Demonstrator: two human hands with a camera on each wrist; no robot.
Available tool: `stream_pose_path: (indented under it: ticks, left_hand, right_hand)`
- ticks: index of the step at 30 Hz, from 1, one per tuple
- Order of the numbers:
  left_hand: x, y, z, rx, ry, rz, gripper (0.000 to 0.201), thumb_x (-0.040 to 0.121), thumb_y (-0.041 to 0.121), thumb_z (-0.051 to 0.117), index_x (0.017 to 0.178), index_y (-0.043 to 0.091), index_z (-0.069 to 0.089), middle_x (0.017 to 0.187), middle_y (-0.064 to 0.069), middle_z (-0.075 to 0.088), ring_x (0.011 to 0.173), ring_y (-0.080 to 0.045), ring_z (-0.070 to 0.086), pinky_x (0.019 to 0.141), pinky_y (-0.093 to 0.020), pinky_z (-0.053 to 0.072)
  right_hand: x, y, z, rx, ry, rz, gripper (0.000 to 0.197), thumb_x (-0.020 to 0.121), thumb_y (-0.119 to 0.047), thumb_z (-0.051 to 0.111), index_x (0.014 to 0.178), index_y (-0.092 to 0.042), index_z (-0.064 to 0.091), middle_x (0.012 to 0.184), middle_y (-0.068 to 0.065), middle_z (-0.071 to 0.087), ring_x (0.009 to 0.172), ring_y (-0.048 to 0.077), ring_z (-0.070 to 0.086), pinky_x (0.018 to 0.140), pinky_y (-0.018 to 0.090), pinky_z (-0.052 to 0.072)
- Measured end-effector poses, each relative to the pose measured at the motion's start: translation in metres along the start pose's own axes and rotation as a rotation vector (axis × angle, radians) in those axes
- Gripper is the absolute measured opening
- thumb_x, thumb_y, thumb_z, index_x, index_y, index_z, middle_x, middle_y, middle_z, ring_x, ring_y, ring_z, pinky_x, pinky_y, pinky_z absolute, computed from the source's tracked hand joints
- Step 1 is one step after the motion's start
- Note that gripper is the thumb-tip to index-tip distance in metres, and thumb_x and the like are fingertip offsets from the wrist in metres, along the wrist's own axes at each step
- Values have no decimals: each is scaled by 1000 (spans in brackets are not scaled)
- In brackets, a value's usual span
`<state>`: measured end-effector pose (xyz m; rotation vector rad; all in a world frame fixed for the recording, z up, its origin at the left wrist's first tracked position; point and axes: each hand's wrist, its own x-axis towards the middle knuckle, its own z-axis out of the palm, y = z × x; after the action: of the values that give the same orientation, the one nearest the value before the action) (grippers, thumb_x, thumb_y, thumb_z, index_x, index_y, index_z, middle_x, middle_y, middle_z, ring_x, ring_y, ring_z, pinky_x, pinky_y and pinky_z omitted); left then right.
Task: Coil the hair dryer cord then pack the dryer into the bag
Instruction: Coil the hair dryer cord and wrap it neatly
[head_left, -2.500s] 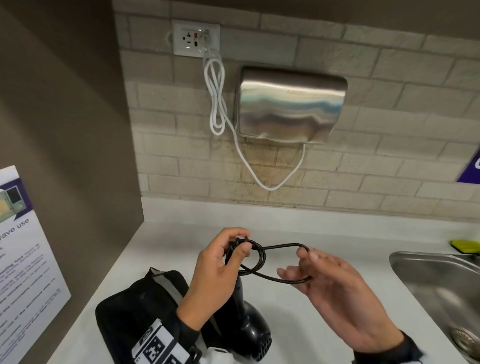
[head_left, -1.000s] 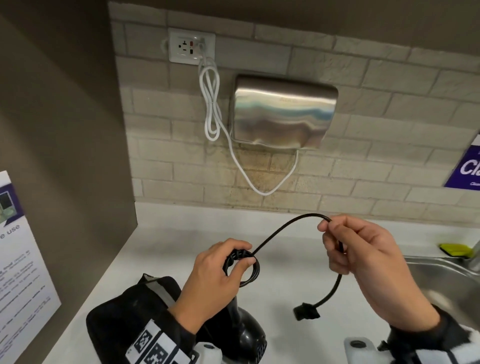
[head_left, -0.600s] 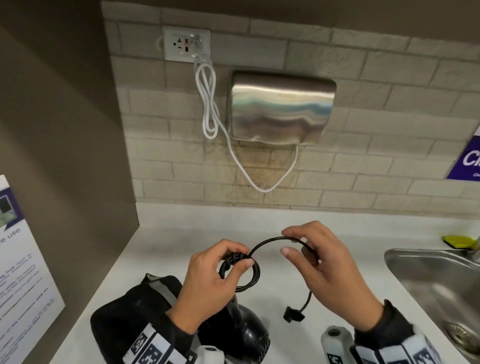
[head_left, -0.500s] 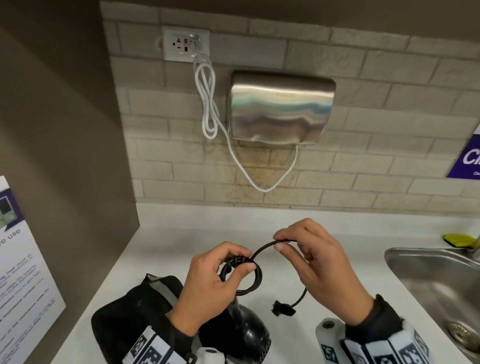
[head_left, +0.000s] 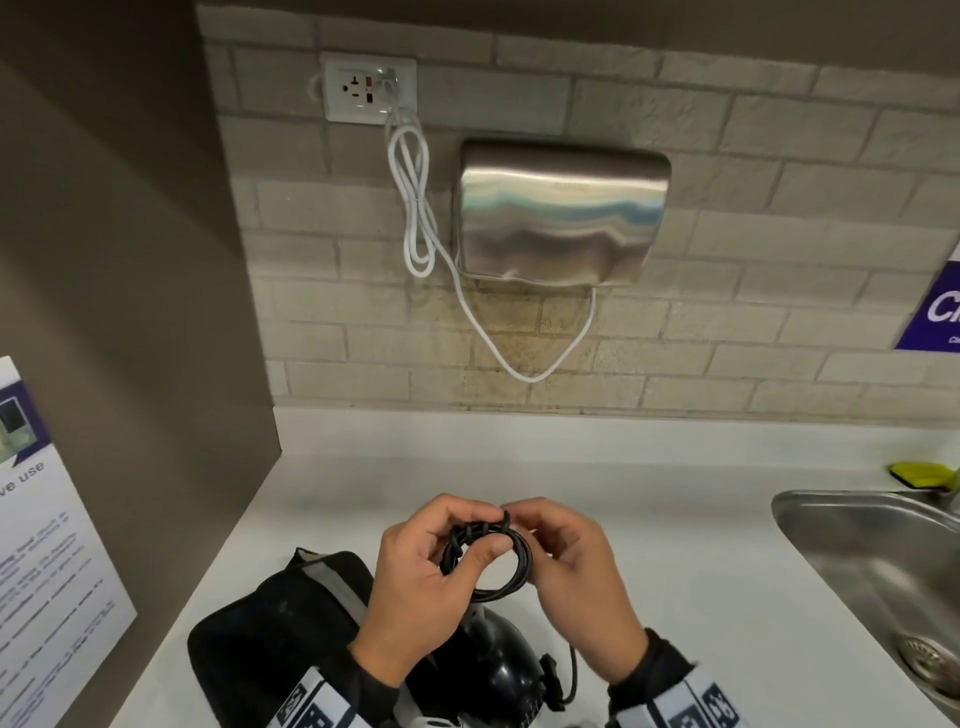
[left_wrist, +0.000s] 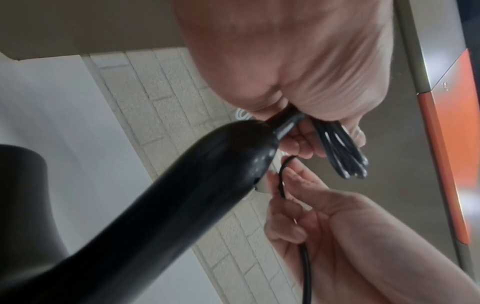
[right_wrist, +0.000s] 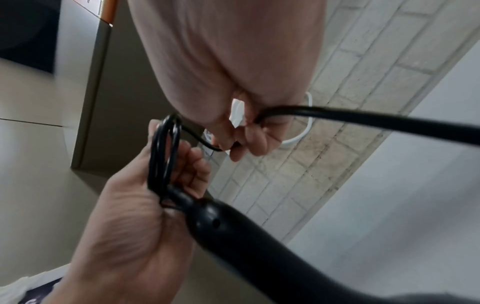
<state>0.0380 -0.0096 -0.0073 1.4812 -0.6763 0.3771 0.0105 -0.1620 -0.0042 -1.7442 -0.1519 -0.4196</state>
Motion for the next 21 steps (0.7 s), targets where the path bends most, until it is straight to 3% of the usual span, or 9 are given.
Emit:
stream_pose_path:
  ticks: [2,5,8,9,11,13,15,18,21]
  left_hand:
    - [-3,0,2,7,36,15,14,77,35,72,90,34,69,86,15,75,81,-7,72,71,-14,54]
    - [-5,1,5,23,105,41,12,80,36,70,91,33,67,89,17,74,81,-6,72,71,-12,53]
    - [-5,2,6,40,135,59,14,82,36,69,94,31,66,90,17,74,81,-6,73,73,-13,53]
    - [-5,1,5,61,142,61,14,82,35,68,95,31,65,91,17,74,81,-6,73,73,-15,54]
    - [-6,0,6,117,153,60,14,82,35,67,96,34,65,93,17,74,83,-7,72,72,-21,57]
    - [-6,1,6,165,175,62,15,82,37,67,97,35,65,94,17,73,84,-5,72,73,-20,56]
    - [-6,4,7,232,186,80,14,82,36,66,96,39,63,95,14,71,87,-2,70,75,-11,51]
    - [-4,11,6,330,159,53,14,85,39,63,98,40,61,93,14,68,92,1,65,78,-6,46]
    - [-1,18,6,323,98,-49,14,90,43,64,103,41,61,97,16,69,99,-1,64,83,-10,46]
  right_hand:
    - [-8,-3,6,134,-33,70,26,89,-4,54,84,-19,74,72,-6,68,67,16,57,65,36,49]
    - [-18,-7,5,211,-68,112,23,79,-30,51,79,-18,71,61,-12,50,61,9,40,60,26,32]
    - [-23,-7,2,209,-86,19,38,81,-45,55,88,-11,71,70,-8,61,65,6,48,63,19,37]
    - [-24,-6,2,204,-97,-1,38,82,-45,57,90,-10,71,75,3,66,67,11,54,67,18,40]
    - [-26,-5,4,177,-114,9,29,81,-40,67,93,-14,72,87,28,63,72,38,55,73,28,43]
    - [-26,-5,7,176,-118,46,23,81,-34,74,96,-17,73,91,37,59,74,52,52,73,42,43]
    - [-25,-5,9,228,-111,64,25,81,-35,76,94,-14,73,86,42,55,72,58,50,72,46,41]
    - [-23,-6,8,246,-85,65,35,77,-45,75,88,-11,71,71,26,53,63,37,45,71,43,37]
    - [-20,-10,4,172,-86,39,23,82,-37,71,82,-15,70,70,9,52,67,22,41,69,34,40]
